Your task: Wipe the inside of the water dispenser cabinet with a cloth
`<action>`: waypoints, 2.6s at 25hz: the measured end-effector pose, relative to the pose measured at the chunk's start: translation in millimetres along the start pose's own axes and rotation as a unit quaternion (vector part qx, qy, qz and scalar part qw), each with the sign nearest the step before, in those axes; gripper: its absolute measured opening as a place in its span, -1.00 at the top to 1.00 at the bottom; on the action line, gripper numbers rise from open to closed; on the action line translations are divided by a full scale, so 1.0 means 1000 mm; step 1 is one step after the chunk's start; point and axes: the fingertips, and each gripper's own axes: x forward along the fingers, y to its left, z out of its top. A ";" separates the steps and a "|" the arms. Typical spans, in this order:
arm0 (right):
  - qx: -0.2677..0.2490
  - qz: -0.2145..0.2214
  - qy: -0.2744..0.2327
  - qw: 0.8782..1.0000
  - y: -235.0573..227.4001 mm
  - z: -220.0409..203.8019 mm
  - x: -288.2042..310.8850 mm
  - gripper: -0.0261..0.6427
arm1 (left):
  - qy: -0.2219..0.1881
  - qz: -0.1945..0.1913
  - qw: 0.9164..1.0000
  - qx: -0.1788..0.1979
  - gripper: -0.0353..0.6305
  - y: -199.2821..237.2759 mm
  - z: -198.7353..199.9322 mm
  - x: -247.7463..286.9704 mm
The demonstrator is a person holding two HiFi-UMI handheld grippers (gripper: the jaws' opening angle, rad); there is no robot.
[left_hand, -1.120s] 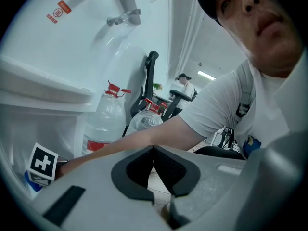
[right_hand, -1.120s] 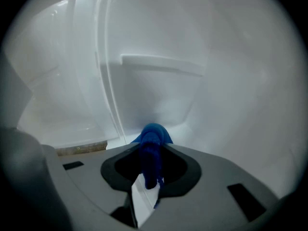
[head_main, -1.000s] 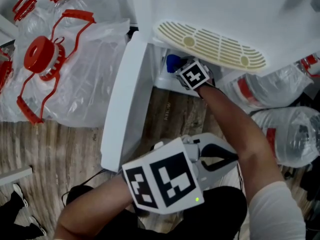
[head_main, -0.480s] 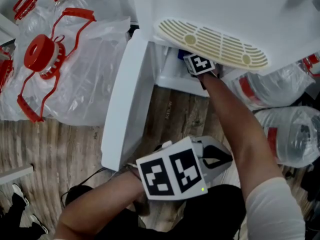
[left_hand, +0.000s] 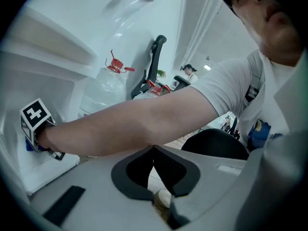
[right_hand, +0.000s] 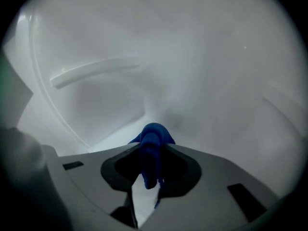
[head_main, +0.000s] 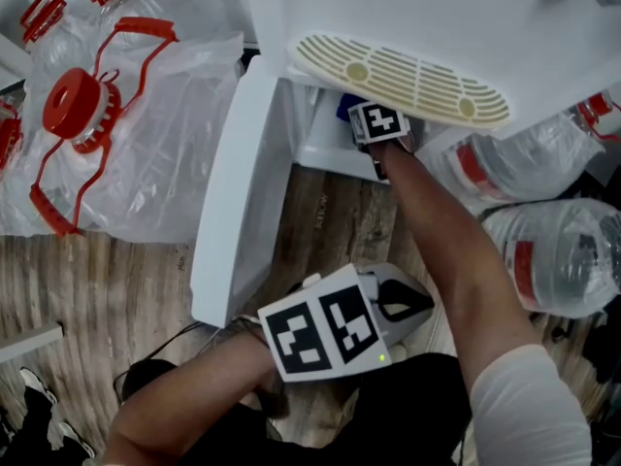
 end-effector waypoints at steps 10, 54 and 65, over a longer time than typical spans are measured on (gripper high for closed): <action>0.073 -0.013 0.004 0.997 0.025 -0.038 -0.035 0.67 | -0.005 -0.013 1.000 0.011 0.88 -0.014 0.002 -0.010; 0.107 0.000 -0.123 0.987 0.048 0.026 -0.049 0.67 | -0.018 -0.013 1.000 0.020 0.88 -0.029 0.003 -0.032; -0.015 0.043 -0.146 0.988 0.080 0.045 -0.043 0.67 | -0.020 -0.008 1.000 0.018 0.88 -0.025 0.004 -0.032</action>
